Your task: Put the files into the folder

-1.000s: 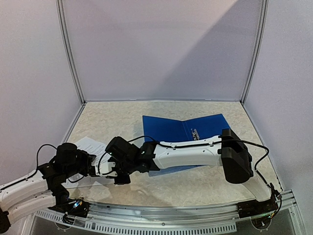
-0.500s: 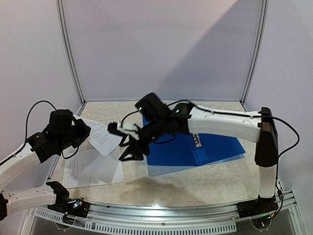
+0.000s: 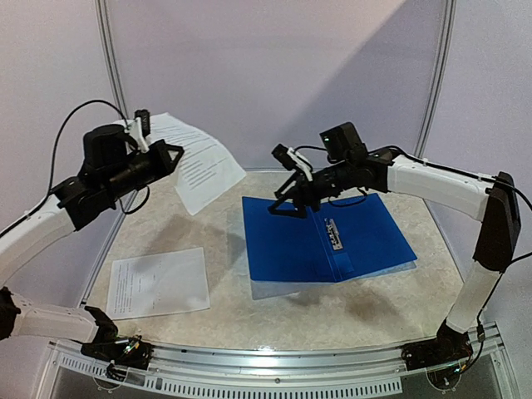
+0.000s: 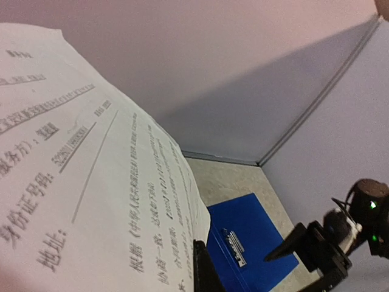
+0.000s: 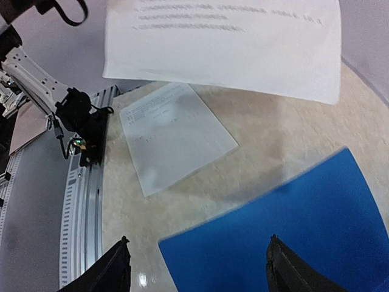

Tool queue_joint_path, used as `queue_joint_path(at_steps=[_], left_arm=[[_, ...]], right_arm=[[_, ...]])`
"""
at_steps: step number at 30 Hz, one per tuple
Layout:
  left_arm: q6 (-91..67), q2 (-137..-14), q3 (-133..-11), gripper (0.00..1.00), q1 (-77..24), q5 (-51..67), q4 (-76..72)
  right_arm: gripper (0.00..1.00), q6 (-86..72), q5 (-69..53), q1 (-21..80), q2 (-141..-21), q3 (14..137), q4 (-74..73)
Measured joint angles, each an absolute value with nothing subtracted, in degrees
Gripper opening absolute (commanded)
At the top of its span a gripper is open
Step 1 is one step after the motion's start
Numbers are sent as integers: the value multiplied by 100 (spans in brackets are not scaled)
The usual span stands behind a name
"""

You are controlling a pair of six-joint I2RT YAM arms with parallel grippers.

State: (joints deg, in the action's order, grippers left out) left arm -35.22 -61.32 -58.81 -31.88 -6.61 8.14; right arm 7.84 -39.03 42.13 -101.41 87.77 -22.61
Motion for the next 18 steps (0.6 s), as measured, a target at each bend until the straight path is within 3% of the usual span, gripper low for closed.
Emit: queue_joint_path(at_steps=[9, 18], left_arm=[[-2834, -8051, -6748, 0, -4283, 954, -294], [-2803, -8954, -6692, 0, -4652, 2206, -934]], right_arm=[[82, -399, -5537, 1476, -8982, 6825, -1649], [85, -1118, -6735, 1485, -8296, 5599, -694]])
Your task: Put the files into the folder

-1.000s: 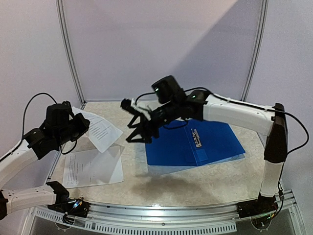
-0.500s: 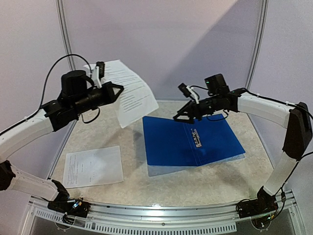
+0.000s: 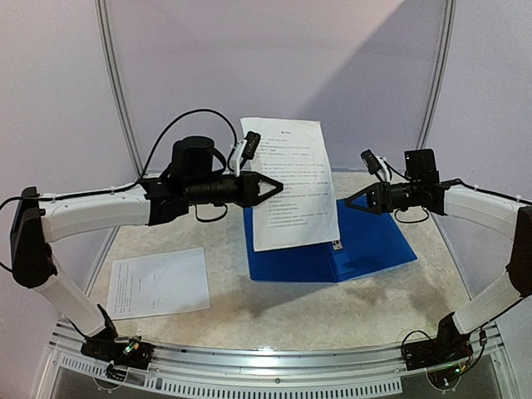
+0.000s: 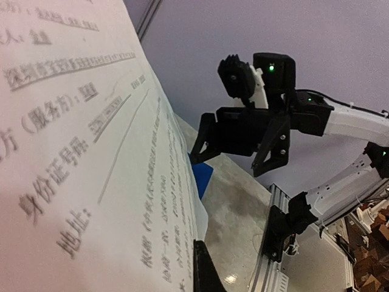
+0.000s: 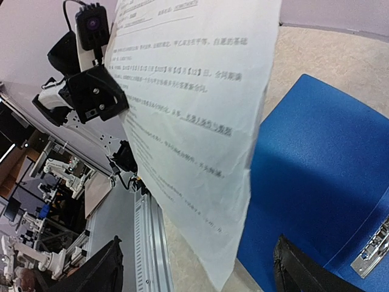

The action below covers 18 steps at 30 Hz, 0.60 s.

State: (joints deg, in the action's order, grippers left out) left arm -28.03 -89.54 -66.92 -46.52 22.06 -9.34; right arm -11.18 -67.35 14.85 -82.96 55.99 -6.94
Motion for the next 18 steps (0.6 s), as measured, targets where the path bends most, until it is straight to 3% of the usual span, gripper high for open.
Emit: queue_joint_path(at_steps=[8, 14, 16, 18], left_arm=[[-3002, -9030, -6436, 0, -4740, 2779, -1435], [-3028, -9258, -6438, 0, -4888, 2967, -1516], [-3030, -9341, -6438, 0, -4912, 2982, -1514], [-3030, -9395, -6442, 7, -4915, 2956, -1505]], right_arm=[[84, -1717, -6871, 1483, -8779, 5459, 379], [62, -2757, -7290, 1540, -9238, 5419, 1817], [46, -3129, -7408, 1568, -9255, 5378, 2248], [26, -3463, -7494, 1588, -9258, 5336, 2609]])
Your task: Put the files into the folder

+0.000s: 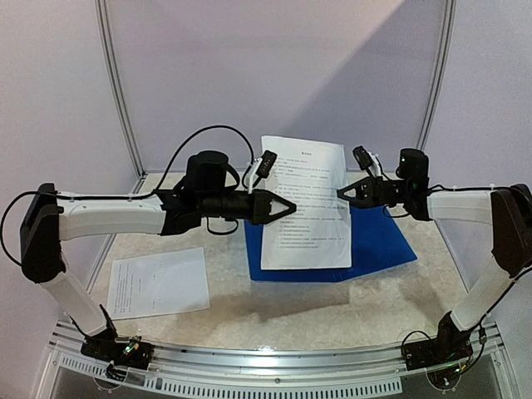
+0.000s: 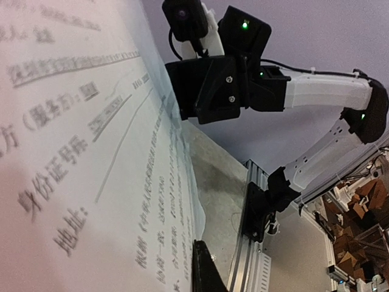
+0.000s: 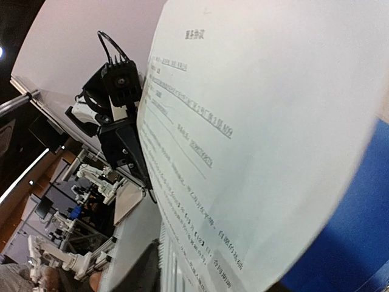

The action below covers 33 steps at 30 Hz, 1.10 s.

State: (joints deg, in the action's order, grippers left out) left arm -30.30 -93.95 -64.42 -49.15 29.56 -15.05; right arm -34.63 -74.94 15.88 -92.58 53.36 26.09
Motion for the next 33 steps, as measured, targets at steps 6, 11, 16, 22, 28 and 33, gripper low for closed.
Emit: queue_joint_path(at_steps=[6, 11, 16, 22, 28, 33], left_arm=[[-3100, -9531, -6512, 47, -4915, 2766, -1413], [-3168, -9655, -6696, 62, -4934, 2145, -902], [-3177, -9633, -6895, 65, -4934, 1090, 89], [-3286, -9633, -7043, 65, -4921, 189, 1234], [-3367, -9701, -7043, 65, -4917, -366, 1977], [-3345, -9712, -7043, 65, -4912, -565, 2211]], right_arm=[[0, -3577, -7502, 1594, -9253, 5310, 2440], [0, -2274, -6987, 1516, -9295, 5972, 180], [0, -495, -6326, 1181, -9747, 7793, -2646], [0, 985, -5649, 318, -10370, 8768, -5137], [0, 2060, -5019, -578, -11139, 9124, -6855], [0, 2569, -4423, -1044, -11507, 8986, -7354]])
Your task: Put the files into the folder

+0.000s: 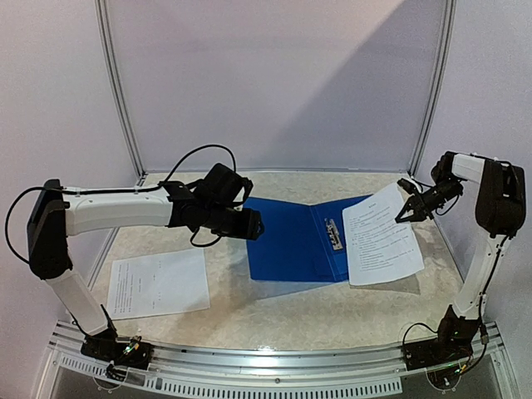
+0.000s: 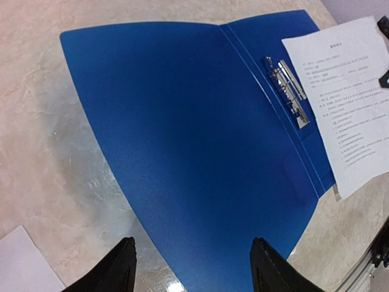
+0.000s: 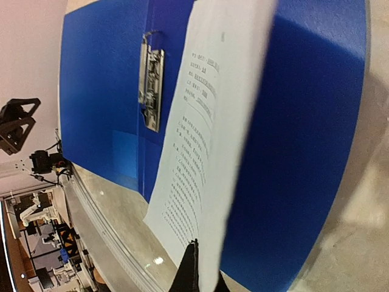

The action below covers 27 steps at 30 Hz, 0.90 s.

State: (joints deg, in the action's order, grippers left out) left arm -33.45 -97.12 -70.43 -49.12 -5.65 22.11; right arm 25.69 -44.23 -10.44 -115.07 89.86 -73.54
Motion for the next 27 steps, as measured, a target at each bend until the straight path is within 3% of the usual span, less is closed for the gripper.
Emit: queue_joint_path(at_steps=[27], left_arm=[[-3148, -9804, -7032, 64, -4908, -845, 2440]], right_arm=[[0, 2856, -4215, -1079, -12477, 9238, -6807]])
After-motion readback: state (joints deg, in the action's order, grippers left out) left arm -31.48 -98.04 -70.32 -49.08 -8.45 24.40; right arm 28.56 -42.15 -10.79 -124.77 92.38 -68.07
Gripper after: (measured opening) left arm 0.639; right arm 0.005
